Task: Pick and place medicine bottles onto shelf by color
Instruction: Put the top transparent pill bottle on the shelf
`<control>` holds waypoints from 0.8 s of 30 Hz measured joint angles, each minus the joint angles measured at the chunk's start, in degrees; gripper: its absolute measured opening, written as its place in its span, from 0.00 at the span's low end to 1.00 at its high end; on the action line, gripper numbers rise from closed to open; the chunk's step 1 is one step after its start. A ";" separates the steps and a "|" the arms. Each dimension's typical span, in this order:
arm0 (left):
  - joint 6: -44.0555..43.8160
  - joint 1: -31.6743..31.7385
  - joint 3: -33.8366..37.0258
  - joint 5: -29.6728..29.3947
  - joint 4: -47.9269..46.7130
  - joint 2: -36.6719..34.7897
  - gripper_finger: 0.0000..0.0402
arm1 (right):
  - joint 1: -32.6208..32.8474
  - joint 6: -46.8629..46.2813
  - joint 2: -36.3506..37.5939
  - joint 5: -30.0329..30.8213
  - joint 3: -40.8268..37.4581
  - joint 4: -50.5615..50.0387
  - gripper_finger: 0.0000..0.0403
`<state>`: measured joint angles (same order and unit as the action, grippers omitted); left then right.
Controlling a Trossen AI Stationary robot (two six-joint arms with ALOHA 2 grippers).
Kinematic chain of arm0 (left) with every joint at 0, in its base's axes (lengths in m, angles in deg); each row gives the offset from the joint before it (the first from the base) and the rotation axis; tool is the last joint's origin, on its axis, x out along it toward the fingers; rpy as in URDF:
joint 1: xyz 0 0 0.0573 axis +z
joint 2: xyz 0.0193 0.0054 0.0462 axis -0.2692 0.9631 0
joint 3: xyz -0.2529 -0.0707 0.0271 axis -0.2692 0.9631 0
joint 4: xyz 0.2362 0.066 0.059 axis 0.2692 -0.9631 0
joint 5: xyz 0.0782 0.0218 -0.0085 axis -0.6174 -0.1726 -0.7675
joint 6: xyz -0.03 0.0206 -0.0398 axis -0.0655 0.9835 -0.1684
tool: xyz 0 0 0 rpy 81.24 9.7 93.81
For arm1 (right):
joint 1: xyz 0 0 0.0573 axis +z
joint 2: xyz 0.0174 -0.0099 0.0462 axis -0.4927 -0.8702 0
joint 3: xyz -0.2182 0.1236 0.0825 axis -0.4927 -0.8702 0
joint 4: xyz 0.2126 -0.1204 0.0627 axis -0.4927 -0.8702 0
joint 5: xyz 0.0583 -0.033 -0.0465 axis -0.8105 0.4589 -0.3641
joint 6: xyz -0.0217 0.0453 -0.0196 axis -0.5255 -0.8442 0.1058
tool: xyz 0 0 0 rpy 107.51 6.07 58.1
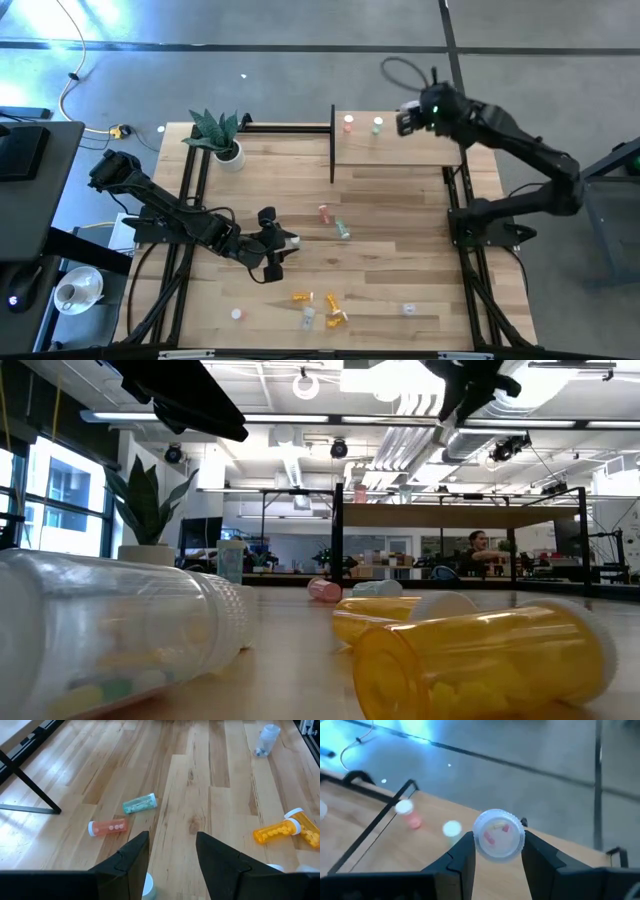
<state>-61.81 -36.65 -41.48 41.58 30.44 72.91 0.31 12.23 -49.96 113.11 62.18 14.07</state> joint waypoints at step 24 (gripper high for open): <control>0.07 0.00 0.00 0.00 0.00 0.00 0.38 | -15.39 0.00 -14.76 -19.19 0.04 -5.92 0.29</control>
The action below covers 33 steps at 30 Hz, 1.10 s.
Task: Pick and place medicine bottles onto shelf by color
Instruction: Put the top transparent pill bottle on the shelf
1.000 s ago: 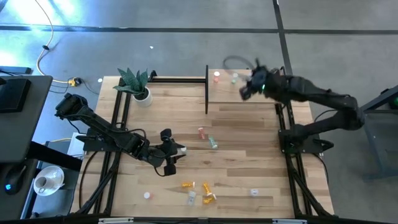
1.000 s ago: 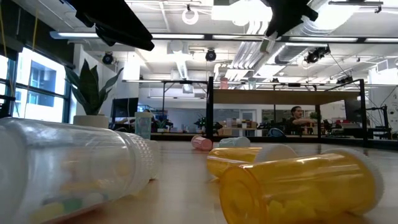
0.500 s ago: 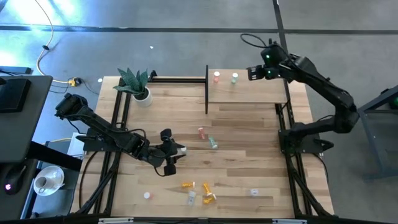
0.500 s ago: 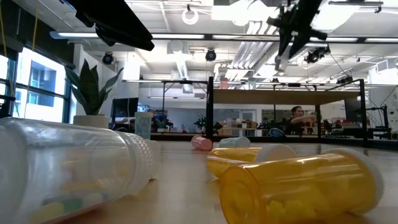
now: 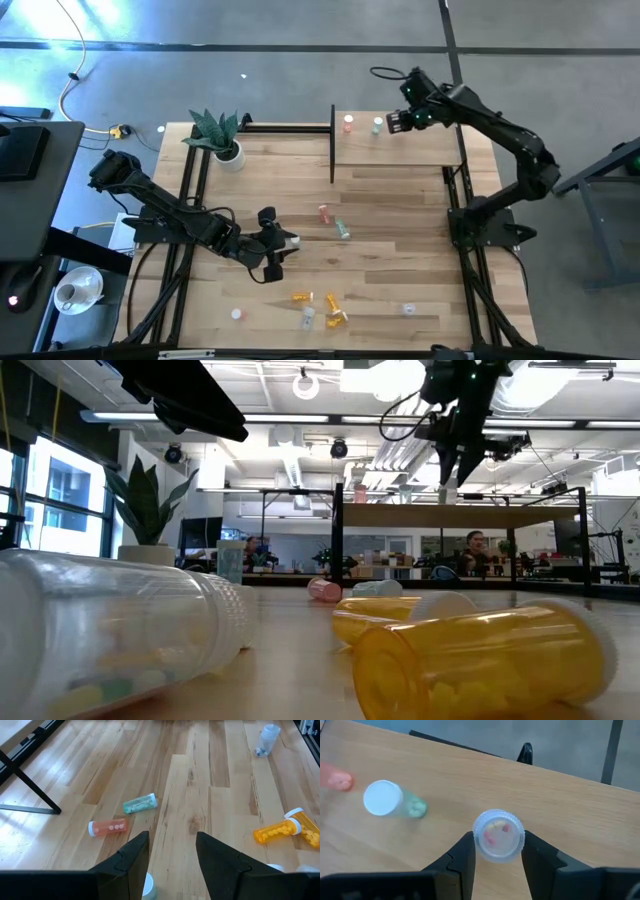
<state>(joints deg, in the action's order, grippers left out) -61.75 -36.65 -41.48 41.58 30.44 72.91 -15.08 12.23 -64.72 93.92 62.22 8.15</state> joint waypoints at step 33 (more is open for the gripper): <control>-0.11 0.00 0.02 0.59 0.00 0.00 0.38 | 0.00 1.33 -1.50 1.33 0.00 -2.89 0.44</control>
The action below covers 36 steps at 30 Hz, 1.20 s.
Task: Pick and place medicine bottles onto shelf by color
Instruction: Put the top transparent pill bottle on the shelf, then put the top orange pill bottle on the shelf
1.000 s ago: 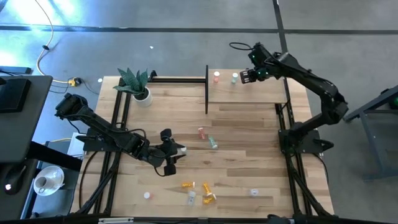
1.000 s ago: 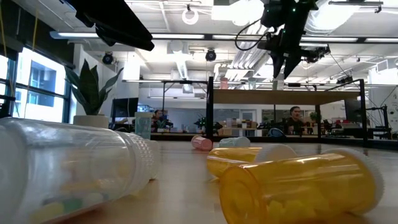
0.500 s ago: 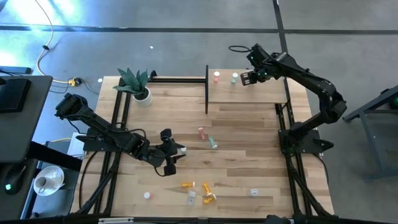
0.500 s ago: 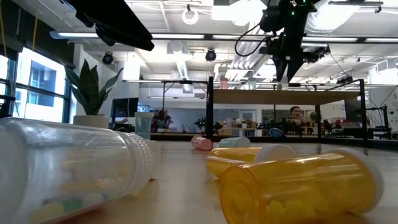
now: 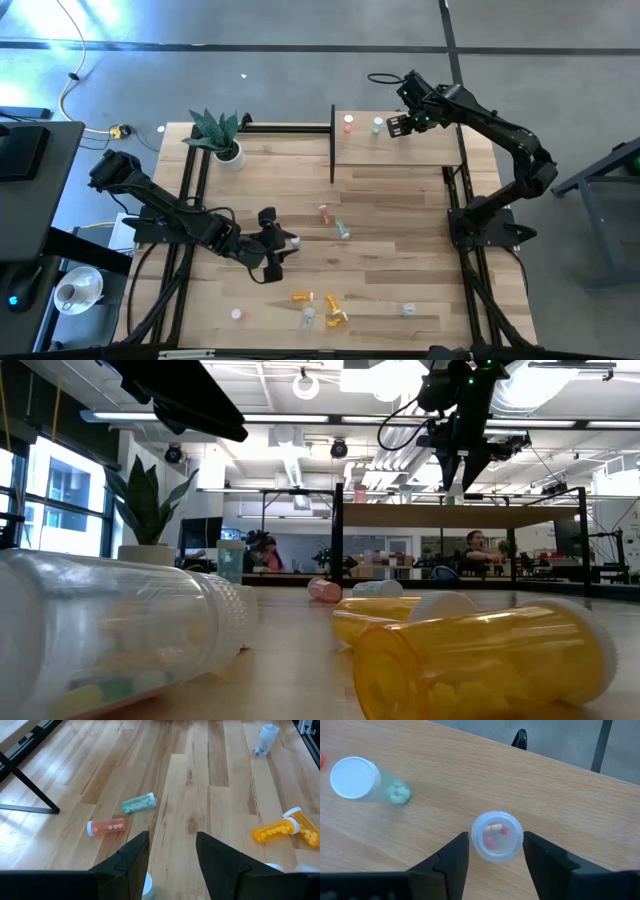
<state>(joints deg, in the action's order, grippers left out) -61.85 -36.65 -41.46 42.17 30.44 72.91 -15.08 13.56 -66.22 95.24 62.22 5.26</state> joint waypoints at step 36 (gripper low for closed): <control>0.17 -2.43 0.00 12.32 0.90 3.54 0.38 | 22.82 -0.27 13.64 4.40 -4.61 -2.21 0.45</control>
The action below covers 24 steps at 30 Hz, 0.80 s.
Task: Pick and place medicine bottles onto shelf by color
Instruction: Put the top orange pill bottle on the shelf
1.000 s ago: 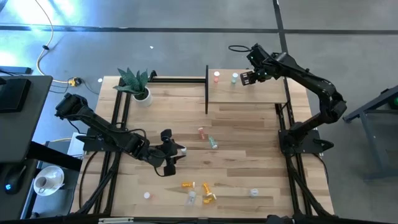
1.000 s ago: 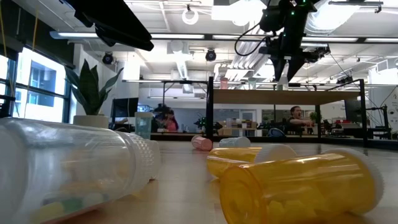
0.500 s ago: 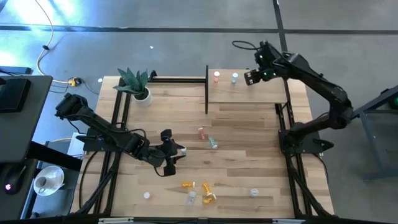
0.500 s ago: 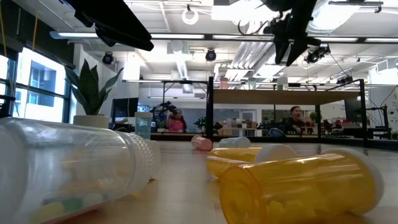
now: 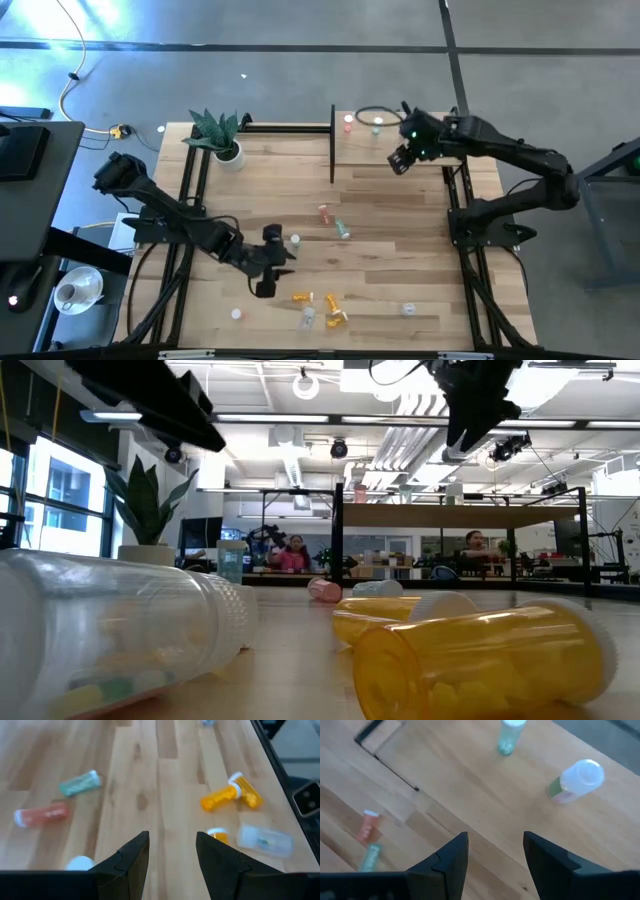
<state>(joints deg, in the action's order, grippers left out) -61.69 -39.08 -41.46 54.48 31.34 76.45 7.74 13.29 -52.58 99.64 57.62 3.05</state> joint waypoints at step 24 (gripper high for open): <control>-1.74 -4.31 -8.76 8.64 1.03 18.69 0.38 | 12.57 -5.39 0.02 5.38 -3.55 3.17 0.45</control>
<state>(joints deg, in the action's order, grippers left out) -63.43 -43.38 -50.22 63.13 32.38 95.14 20.31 7.90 -52.56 105.02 54.07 6.21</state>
